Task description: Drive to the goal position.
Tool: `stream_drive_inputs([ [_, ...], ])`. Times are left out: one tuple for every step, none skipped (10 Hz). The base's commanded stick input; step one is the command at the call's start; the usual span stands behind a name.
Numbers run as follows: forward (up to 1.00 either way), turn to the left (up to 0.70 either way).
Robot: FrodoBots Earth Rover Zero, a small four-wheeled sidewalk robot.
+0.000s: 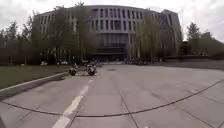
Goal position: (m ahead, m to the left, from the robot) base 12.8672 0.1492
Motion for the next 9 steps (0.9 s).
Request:
stream_drive_inputs([
  [0.7, -0.14],
  [0.7, -0.14],
  [0.7, -0.14],
  [0.7, -0.14],
  [0.7, -0.14],
  [0.7, -0.14],
  [0.7, -0.14],
  [0.7, -0.14],
  [0.7, -0.14],
])
